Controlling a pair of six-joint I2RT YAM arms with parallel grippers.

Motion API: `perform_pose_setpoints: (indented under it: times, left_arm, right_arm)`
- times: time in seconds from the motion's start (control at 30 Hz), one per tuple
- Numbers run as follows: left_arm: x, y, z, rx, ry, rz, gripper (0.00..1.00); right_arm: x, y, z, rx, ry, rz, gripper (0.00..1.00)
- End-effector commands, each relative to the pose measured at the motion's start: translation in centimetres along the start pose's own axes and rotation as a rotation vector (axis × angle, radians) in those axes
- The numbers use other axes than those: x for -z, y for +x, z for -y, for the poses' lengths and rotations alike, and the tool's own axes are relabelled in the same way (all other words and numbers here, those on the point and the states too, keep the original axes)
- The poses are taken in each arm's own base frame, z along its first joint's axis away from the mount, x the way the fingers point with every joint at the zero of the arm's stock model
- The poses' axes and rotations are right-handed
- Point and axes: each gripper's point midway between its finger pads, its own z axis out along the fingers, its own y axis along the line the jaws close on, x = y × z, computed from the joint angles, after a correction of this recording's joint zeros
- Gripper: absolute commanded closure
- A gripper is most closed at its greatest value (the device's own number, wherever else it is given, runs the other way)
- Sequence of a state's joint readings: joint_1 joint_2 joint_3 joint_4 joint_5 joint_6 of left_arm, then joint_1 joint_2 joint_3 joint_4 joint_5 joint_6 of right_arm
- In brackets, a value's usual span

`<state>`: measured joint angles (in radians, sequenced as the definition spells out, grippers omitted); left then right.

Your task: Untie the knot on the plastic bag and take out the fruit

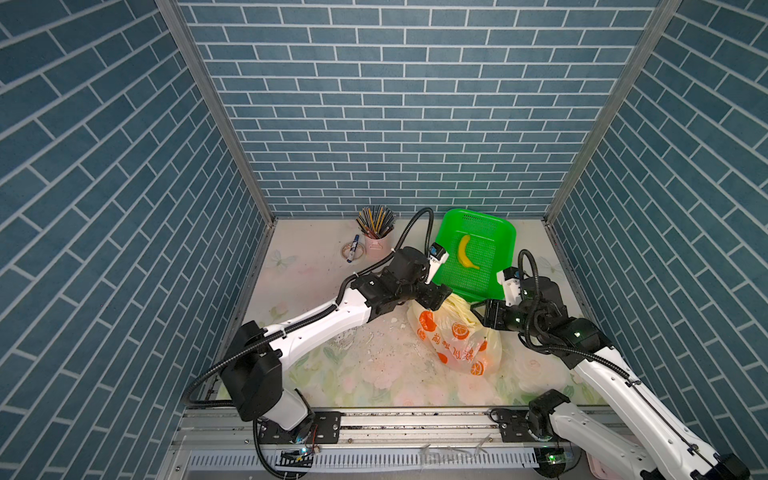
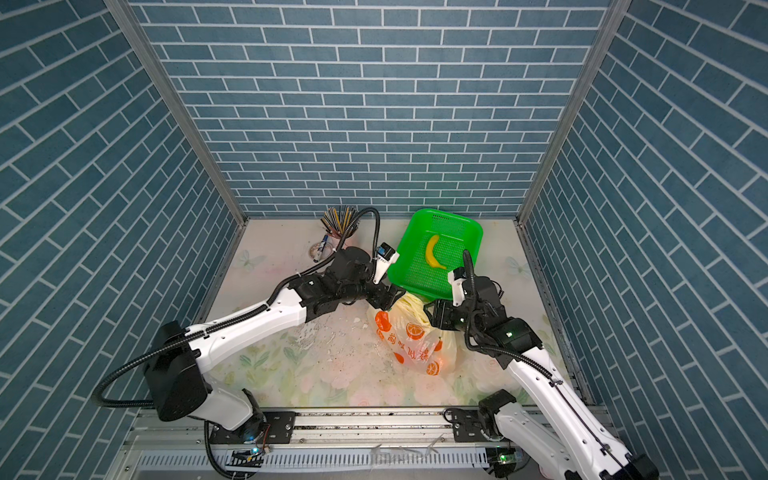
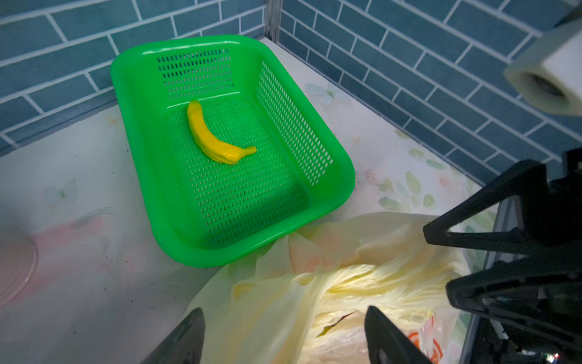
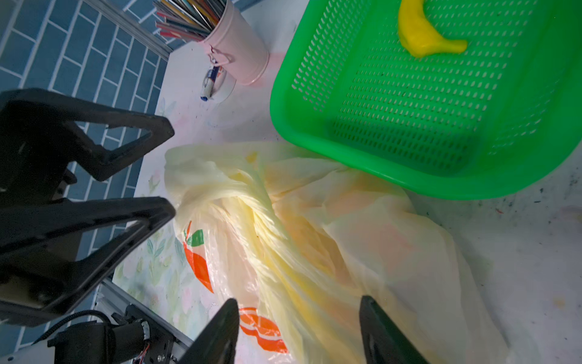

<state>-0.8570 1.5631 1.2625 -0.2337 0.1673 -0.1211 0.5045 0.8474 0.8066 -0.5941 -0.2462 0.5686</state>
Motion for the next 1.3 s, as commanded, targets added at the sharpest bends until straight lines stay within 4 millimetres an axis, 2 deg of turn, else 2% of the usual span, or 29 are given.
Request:
perform_pose_setpoints:
  times: [0.0, 0.1, 0.17, 0.27, 0.37, 0.6, 0.73, 0.87, 1.13, 1.27]
  left_arm:
    - [-1.3, 1.7, 0.2, -0.054, 0.012, -0.094, 0.17]
    - [-2.4, 2.6, 0.2, -0.054, 0.02, -0.141, 0.18]
    - [-2.8, 3.2, 0.1, -0.047, 0.014, -0.167, 0.18]
    - [-3.2, 4.2, -0.2, -0.037, 0.004, -0.201, 0.33]
    - [-3.1, 4.8, -0.3, -0.021, 0.001, -0.209, 0.47]
    - [-2.7, 4.7, -0.6, 0.011, -0.02, -0.182, 0.74]
    - [-2.1, 3.6, -1.3, 0.03, -0.067, -0.138, 0.87]
    - [-1.1, 2.2, -3.3, 0.089, -0.185, -0.081, 0.95]
    - [1.9, -0.1, -6.0, 0.257, -0.231, 0.069, 0.95]
    - [4.1, -1.5, -8.1, 0.371, -0.246, 0.182, 0.95]
  right_arm:
    - [-0.9, 1.9, -0.3, 0.044, -0.03, -0.093, 0.39]
    - [-1.7, 2.7, 0.1, 0.039, -0.023, -0.134, 0.44]
    - [-2.1, 3.1, 0.5, 0.038, -0.007, -0.146, 0.53]
    - [-2.6, 3.4, 0.8, 0.038, -0.007, -0.154, 0.68]
    - [-2.9, 3.8, 1.0, 0.037, -0.004, -0.169, 0.79]
    - [-2.9, 3.5, 1.0, 0.041, -0.004, -0.149, 0.96]
    - [-2.2, 2.8, 0.8, 0.051, -0.01, -0.098, 1.0]
    - [-1.2, 2.0, 0.3, 0.058, -0.026, -0.041, 1.0]
    - [1.3, -0.3, -1.2, 0.087, -0.079, 0.109, 1.0]
    - [2.7, -1.5, -4.0, 0.104, -0.231, 0.197, 1.0]
